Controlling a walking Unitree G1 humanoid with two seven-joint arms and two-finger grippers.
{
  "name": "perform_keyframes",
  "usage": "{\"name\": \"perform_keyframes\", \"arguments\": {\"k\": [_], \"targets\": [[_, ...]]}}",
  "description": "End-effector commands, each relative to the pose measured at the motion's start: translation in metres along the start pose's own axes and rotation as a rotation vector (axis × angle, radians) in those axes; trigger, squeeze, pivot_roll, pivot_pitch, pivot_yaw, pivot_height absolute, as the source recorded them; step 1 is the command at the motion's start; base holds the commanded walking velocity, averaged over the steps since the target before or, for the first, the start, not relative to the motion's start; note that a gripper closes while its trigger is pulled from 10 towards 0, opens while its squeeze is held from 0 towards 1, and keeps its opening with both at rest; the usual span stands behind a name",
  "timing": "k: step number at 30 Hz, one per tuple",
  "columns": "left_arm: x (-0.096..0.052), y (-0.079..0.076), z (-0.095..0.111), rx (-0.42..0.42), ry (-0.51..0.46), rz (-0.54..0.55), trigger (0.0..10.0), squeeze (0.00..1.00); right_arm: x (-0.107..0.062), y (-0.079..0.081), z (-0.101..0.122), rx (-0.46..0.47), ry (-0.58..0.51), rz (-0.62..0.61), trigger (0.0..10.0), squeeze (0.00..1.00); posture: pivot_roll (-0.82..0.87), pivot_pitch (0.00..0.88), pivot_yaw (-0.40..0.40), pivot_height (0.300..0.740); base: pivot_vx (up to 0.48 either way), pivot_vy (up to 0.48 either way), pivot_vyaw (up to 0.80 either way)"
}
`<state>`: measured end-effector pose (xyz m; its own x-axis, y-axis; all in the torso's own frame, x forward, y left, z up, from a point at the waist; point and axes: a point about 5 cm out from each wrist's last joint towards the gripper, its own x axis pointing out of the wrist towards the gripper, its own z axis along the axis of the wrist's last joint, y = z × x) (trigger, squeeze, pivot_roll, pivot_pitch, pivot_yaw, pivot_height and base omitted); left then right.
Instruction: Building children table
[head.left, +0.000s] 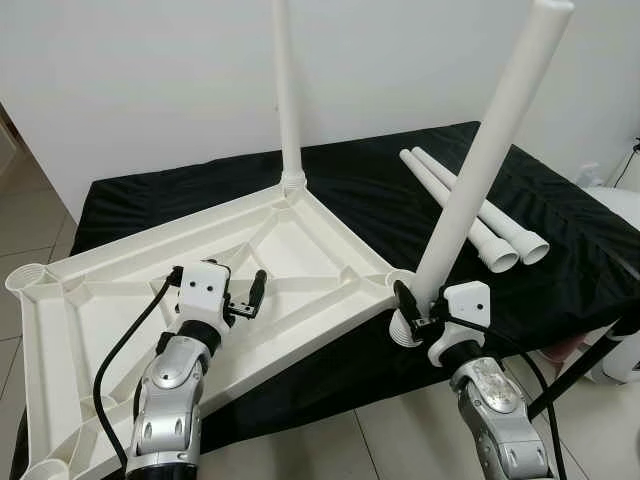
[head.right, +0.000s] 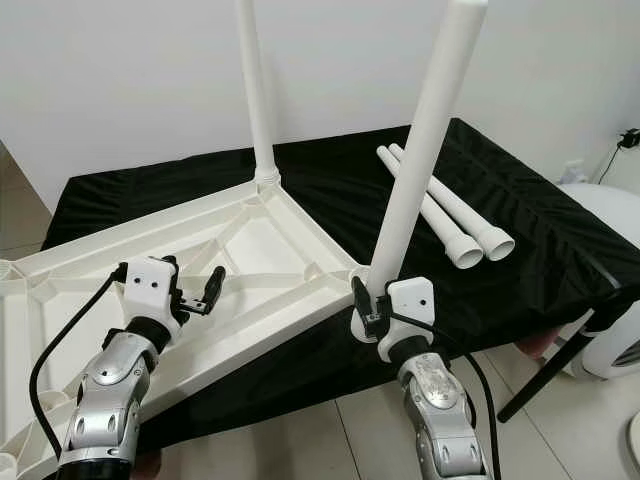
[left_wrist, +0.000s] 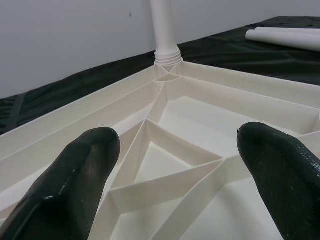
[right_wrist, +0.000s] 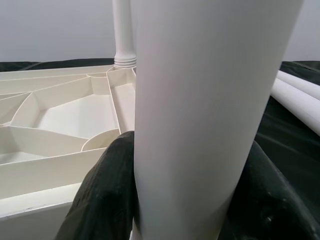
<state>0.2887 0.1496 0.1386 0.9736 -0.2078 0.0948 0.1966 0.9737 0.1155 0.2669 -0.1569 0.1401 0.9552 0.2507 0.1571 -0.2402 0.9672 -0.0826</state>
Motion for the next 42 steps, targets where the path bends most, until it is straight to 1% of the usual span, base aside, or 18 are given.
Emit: {"name": "perform_keyframes", "arguments": {"k": [1, 28, 42], "targets": [[-0.0014, -0.0026, -0.0029, -0.044, 0.01, 0.165, 10.0, 0.0, 0.0022, 0.001, 0.0025, -0.008, -0.014, 0.007, 10.0, 0.0, -0.09, 0.003, 0.051, 0.74, 0.0, 0.0, 0.0], [-0.0009, -0.007, -0.0013, -0.046, 0.001, 0.158, 10.0, 0.0, 0.0022, -0.0012, 0.0056, -0.019, -0.021, 0.009, 10.0, 0.0, -0.09, 0.004, 0.046, 0.74, 0.0, 0.0, 0.0], [-0.0005, -0.0067, 0.0009, -0.047, -0.009, 0.152, 10.0, 0.0, 0.006, -0.0024, 0.0053, -0.019, -0.025, 0.008, 10.0, 0.0, -0.09, 0.0, 0.038, 0.74, 0.0, 0.0, 0.0]]}}
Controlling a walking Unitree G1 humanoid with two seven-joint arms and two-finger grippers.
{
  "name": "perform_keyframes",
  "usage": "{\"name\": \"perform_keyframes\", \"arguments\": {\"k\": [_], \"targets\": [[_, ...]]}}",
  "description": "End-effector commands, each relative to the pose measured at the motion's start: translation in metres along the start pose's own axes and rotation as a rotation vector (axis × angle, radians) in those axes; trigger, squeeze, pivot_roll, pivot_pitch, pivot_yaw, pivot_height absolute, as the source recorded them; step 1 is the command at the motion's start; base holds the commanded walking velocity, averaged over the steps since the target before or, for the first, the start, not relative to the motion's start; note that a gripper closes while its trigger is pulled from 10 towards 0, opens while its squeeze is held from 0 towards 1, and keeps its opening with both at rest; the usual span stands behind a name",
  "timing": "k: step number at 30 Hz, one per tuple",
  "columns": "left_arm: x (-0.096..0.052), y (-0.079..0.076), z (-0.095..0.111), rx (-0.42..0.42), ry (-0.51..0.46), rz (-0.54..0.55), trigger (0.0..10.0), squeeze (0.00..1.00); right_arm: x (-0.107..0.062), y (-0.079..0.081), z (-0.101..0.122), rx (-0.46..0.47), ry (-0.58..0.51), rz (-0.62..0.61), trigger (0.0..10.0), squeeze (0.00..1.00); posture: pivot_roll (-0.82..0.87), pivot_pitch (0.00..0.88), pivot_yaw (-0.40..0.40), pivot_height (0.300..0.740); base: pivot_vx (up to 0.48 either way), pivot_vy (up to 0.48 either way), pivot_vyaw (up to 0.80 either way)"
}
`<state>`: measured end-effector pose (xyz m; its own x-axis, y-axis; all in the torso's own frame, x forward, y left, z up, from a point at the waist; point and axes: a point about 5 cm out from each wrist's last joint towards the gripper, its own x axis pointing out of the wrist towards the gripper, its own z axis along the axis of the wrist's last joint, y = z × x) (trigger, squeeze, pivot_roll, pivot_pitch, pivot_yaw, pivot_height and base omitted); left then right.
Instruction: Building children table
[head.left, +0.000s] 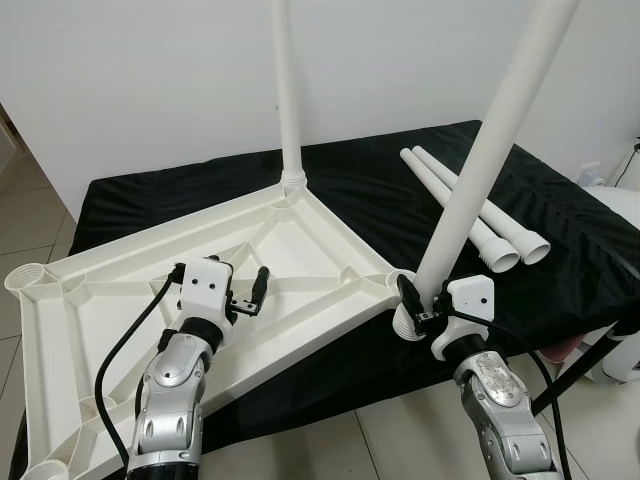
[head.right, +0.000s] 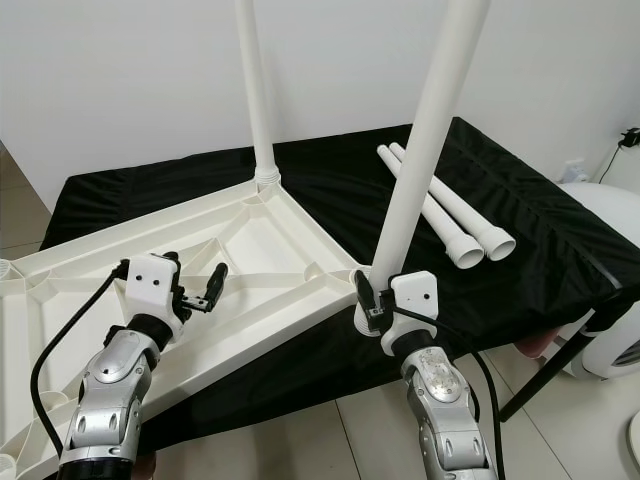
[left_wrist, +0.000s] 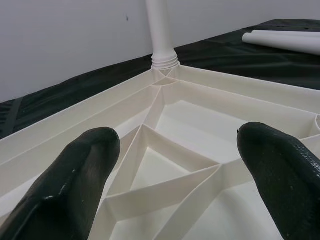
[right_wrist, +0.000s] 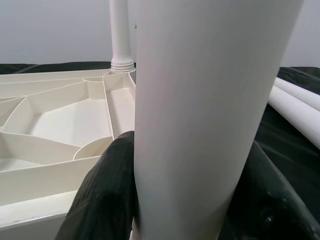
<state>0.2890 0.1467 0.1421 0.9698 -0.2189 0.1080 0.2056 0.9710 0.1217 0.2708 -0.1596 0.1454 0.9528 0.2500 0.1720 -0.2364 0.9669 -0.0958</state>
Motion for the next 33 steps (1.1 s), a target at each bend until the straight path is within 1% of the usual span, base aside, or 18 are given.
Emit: {"name": "perform_keyframes", "arguments": {"k": [1, 7, 16, 18, 20, 21, 23, 28, 30, 32, 33], "targets": [[-0.001, -0.005, -0.001, -0.056, 0.002, 0.161, 10.0, 0.0, 0.002, 0.002, 0.001, -0.005, -0.011, 0.012, 10.0, 0.0, -0.09, 0.0, 0.037, 0.74, 0.0, 0.0, 0.0], [-0.002, -0.006, 0.0, -0.066, -0.001, 0.161, 10.0, 0.0, 0.002, 0.0, 0.001, -0.01, -0.01, 0.011, 10.0, 0.0, -0.09, 0.0, 0.038, 0.74, 0.0, 0.0, 0.0], [-0.004, -0.007, -0.002, -0.051, 0.004, 0.154, 10.0, 0.0, 0.002, 0.0, 0.003, -0.01, -0.015, 0.012, 10.0, 0.0, -0.09, 0.0, 0.036, 0.74, 0.0, 0.0, 0.0], [-0.003, -0.007, -0.001, -0.052, -0.003, 0.154, 10.0, 0.0, 0.004, 0.001, 0.006, -0.011, -0.024, 0.017, 10.0, 0.0, -0.09, 0.0, 0.033, 0.74, 0.0, 0.0, 0.0], [-0.001, -0.009, 0.005, -0.056, -0.022, 0.149, 10.0, 0.0, 0.007, 0.002, 0.015, -0.012, -0.053, 0.027, 10.0, 0.0, -0.09, 0.006, 0.033, 0.74, 0.0, 0.0, 0.0], [-0.001, -0.009, 0.005, -0.056, -0.022, 0.149, 10.0, 0.0, 0.007, 0.002, 0.015, -0.012, -0.053, 0.027, 10.0, 0.0, -0.09, 0.006, 0.033, 0.74, 0.0, 0.0, 0.0], [0.001, -0.011, 0.012, -0.065, -0.046, 0.138, 10.0, 0.0, 0.011, 0.001, 0.026, -0.014, -0.087, 0.03, 10.0, 0.0, -0.09, 0.008, 0.035, 0.74, 0.0, 0.0, 0.0], [0.002, -0.012, 0.014, -0.069, -0.054, 0.135, 10.0, 0.0, 0.012, 0.001, 0.03, -0.015, -0.099, 0.03, 10.0, 0.0, -0.09, 0.01, 0.036, 0.74, 0.0, 0.0, 0.0], [0.003, -0.014, 0.018, -0.076, -0.065, 0.133, 10.0, 0.0, 0.013, 0.001, 0.034, -0.014, -0.112, 0.03, 10.0, 0.0, -0.09, 0.01, 0.036, 0.74, 0.0, 0.0, 0.0], [0.007, -0.019, 0.029, -0.081, -0.101, 0.103, 10.0, 0.0, 0.016, 0.003, 0.043, -0.014, -0.14, 0.036, 10.0, 0.0, -0.09, 0.016, 0.036, 0.74, 0.0, 0.0, 0.0], [0.007, -0.019, 0.029, -0.081, -0.101, 0.103, 10.0, 0.0, 0.016, 0.003, 0.043, -0.014, -0.14, 0.036, 10.0, 0.0, -0.09, 0.016, 0.036, 0.74, 0.0, 0.0, 0.0]]}}
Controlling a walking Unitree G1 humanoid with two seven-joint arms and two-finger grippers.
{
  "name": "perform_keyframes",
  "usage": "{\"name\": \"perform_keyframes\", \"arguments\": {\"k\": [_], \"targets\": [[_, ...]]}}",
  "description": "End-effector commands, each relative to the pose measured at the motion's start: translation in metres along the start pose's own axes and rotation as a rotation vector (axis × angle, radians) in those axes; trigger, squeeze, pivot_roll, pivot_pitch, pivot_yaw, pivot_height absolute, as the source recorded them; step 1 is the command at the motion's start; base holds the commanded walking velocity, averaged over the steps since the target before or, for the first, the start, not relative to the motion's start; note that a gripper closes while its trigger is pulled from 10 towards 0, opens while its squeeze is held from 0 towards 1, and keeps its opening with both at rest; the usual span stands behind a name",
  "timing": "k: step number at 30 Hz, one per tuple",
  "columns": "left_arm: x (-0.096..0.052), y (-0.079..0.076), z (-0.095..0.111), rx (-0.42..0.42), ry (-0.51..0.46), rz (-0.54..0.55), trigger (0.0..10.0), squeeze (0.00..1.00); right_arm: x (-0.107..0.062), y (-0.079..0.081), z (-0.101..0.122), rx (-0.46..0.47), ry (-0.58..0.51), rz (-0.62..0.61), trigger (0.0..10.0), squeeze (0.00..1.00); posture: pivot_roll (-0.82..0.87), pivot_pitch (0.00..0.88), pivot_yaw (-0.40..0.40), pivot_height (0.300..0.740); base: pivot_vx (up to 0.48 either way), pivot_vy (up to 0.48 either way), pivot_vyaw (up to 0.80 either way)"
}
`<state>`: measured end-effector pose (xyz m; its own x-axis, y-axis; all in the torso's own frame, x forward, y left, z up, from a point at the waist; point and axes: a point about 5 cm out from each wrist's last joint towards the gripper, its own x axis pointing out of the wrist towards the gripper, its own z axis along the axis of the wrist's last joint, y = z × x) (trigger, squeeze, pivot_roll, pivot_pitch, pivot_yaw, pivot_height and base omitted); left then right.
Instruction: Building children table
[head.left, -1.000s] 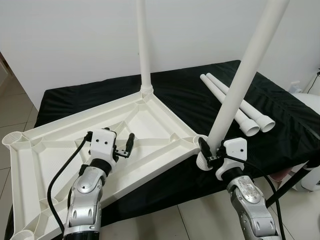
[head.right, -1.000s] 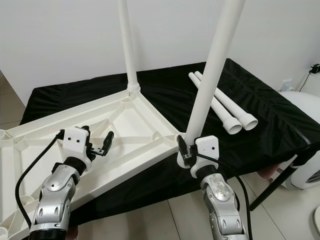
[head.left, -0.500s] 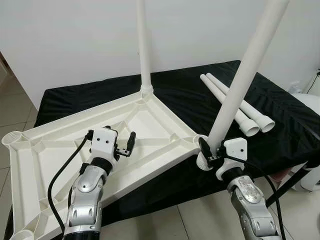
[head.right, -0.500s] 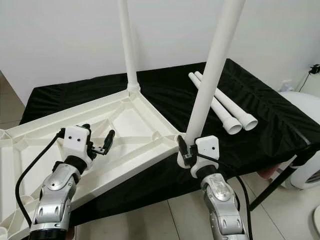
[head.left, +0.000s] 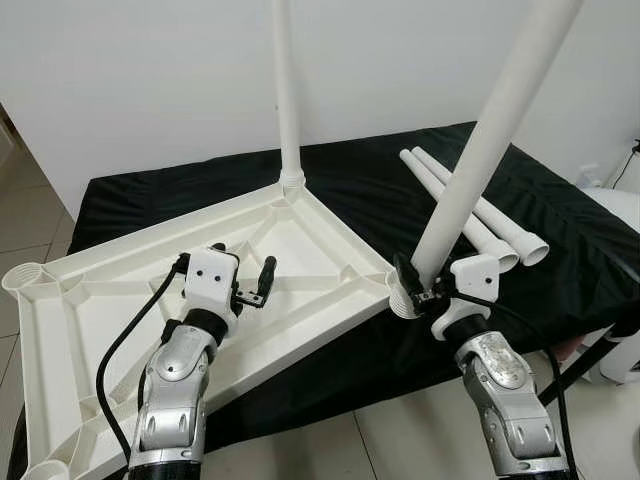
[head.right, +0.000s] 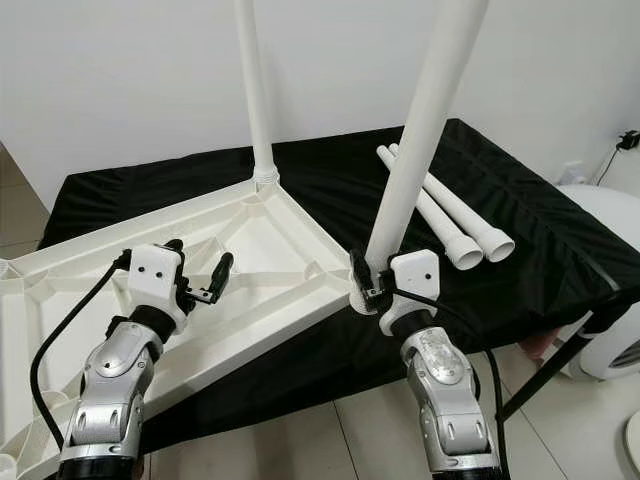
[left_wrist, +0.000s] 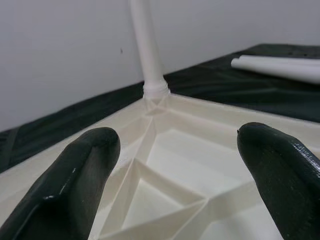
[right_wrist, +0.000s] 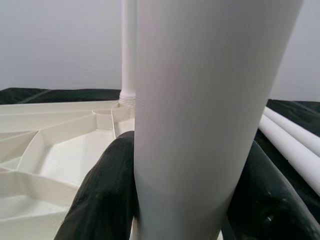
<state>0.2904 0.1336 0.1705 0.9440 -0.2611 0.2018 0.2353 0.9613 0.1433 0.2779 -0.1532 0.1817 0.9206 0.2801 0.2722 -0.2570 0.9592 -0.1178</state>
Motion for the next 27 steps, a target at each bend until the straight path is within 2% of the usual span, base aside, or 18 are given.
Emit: {"name": "perform_keyframes", "arguments": {"k": [1, 5, 11, 18, 23, 27], "targets": [[0.002, -0.013, 0.003, -0.087, -0.016, 0.124, 10.0, 0.0, 0.003, 0.002, 0.011, 0.003, -0.041, 0.011, 10.0, 0.0, -0.09, 0.016, 0.036, 0.74, 0.0, 0.0, 0.0], [0.003, -0.017, 0.005, -0.07, -0.026, 0.102, 10.0, 0.0, 0.004, 0.001, 0.012, 0.001, -0.047, 0.012, 10.0, 0.0, -0.09, 0.016, 0.036, 0.74, 0.0, 0.0, 0.0], [0.002, -0.036, 0.01, -0.014, -0.057, -0.044, 10.0, 0.0, 0.006, -0.003, 0.016, -0.004, -0.055, -0.004, 10.0, 0.0, -0.09, 0.017, 0.04, 0.74, 0.0, 0.0, 0.0], [0.002, -0.046, 0.011, 0.026, -0.06, -0.141, 10.0, 0.0, 0.008, -0.007, 0.017, 0.006, -0.058, -0.03, 10.0, 0.0, -0.1, 0.02, 0.046, 0.74, 0.0, 0.0, 0.0], [0.004, -0.051, 0.01, 0.011, -0.043, -0.182, 10.0, 0.0, 0.008, -0.011, 0.016, 0.025, -0.053, -0.057, 10.0, 0.0, -0.09, 0.022, 0.048, 0.74, 0.0, 0.0, 0.0], [0.01, -0.06, 0.005, 0.019, 0.02, -0.245, 10.0, 0.0, 0.005, -0.022, 0.012, 0.045, -0.039, -0.108, 10.0, 0.0, -0.1, 0.029, 0.051, 0.74, 0.0, 0.0, 0.0]]}}
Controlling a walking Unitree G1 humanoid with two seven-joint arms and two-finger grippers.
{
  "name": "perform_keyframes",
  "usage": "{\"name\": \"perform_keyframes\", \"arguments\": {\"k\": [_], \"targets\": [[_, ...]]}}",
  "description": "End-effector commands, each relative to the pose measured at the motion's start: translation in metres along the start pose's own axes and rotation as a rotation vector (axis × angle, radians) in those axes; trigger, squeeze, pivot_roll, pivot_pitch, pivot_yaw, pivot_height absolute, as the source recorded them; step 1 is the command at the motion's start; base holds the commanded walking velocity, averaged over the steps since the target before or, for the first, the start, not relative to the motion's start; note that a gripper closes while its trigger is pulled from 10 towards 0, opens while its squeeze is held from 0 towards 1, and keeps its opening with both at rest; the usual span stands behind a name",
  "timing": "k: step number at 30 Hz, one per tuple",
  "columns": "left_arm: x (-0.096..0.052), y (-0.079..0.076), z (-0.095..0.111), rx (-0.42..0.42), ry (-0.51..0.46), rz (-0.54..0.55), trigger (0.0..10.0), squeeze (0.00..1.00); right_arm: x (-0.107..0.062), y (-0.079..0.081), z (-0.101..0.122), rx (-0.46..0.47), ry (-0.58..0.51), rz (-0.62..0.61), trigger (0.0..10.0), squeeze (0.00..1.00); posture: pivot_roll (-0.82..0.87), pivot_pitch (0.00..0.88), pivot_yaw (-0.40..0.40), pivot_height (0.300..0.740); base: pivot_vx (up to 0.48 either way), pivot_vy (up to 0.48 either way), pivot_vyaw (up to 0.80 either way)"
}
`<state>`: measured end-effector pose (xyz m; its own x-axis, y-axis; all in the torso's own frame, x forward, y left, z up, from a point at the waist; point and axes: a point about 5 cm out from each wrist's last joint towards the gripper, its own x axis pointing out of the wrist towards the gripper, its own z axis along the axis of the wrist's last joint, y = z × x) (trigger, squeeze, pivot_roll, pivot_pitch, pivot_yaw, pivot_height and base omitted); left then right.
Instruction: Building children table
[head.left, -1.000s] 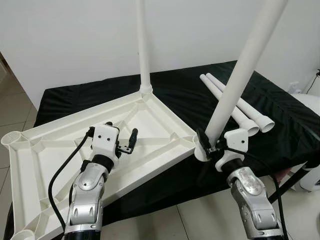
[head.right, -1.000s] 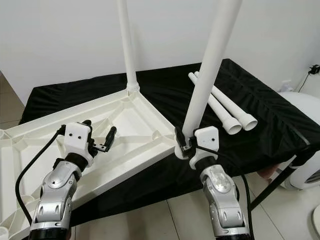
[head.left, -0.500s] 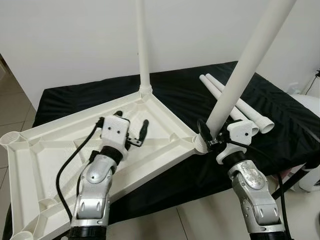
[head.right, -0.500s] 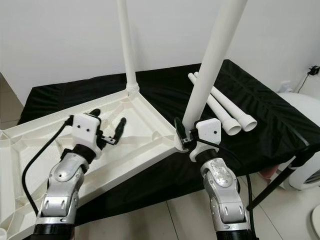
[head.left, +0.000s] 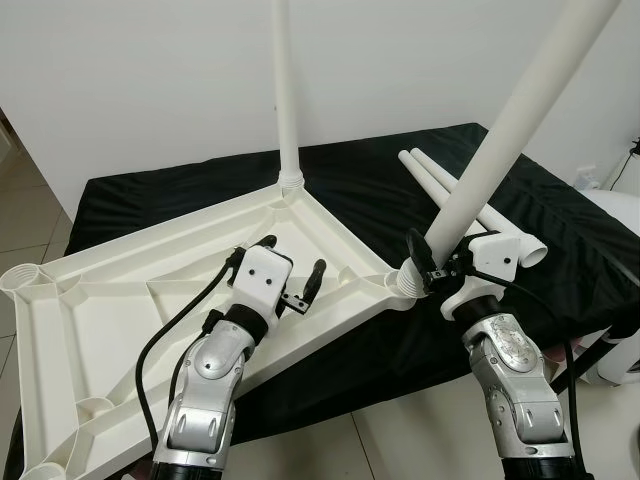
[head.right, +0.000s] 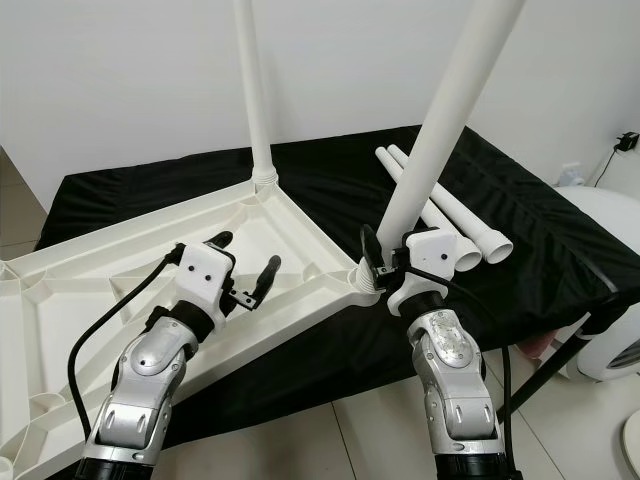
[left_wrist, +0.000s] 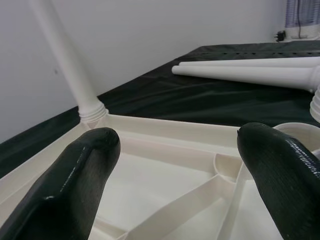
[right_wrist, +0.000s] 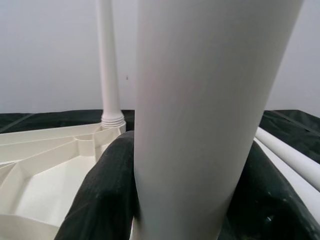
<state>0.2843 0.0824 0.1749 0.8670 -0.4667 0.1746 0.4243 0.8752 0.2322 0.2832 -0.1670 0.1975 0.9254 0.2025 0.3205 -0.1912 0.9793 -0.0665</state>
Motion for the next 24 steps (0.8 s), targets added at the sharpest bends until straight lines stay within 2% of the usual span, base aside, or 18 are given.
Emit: {"name": "perform_keyframes", "arguments": {"k": [1, 4, 7, 10, 12, 14, 17, 24], "targets": [[0.004, -0.01, -0.004, -0.033, 0.031, -0.025, 10.0, 0.0, 0.0, -0.005, -0.001, 0.015, 0.004, -0.028, 10.0, 0.0, -0.1, 0.029, 0.051, 0.74, 0.0, 0.0, 0.0], [0.006, -0.013, -0.006, -0.025, 0.052, -0.054, 10.0, 0.0, -0.001, -0.009, -0.002, 0.017, 0.007, -0.048, 10.0, 0.0, -0.1, 0.036, 0.058, 0.74, 0.0, 0.0, 0.0], [0.012, -0.027, -0.008, 0.004, 0.081, -0.158, 10.0, 0.0, -0.003, -0.019, -0.003, 0.018, 0.011, -0.104, 10.0, 0.0, -0.1, 0.04, 0.06, 0.74, 0.0, 0.0, 0.0], [0.012, -0.032, -0.008, 0.009, 0.089, -0.196, 10.0, 0.0, -0.003, -0.02, -0.004, 0.018, 0.011, -0.114, 10.0, 0.0, -0.11, 0.039, 0.064, 0.74, 0.0, 0.0, 0.0], [0.013, -0.045, -0.01, -0.002, 0.114, -0.281, 10.0, 0.0, -0.005, -0.022, -0.004, 0.019, 0.012, -0.128, 10.0, 0.0, -0.11, 0.039, 0.067, 0.74, 0.0, 0.0, 0.0], [0.013, -0.045, -0.01, -0.002, 0.114, -0.281, 10.0, 0.0, -0.005, -0.022, -0.004, 0.019, 0.012, -0.128, 10.0, 0.0, -0.11, 0.039, 0.067, 0.74, 0.0, 0.0, 0.0], [0.012, -0.057, -0.01, 0.008, 0.138, -0.366, 10.0, 0.0, -0.006, -0.025, -0.005, 0.019, 0.014, -0.141, 10.0, 0.0, -0.11, 0.036, 0.073, 0.74, 0.0, 0.0, 0.0], [0.007, -0.069, -0.015, 0.036, 0.176, -0.496, 10.0, 0.0, -0.007, -0.027, -0.005, 0.012, 0.013, -0.151, 10.0, 0.0, -0.12, 0.029, 0.081, 0.74, 0.0, 0.0, 0.0]]}}
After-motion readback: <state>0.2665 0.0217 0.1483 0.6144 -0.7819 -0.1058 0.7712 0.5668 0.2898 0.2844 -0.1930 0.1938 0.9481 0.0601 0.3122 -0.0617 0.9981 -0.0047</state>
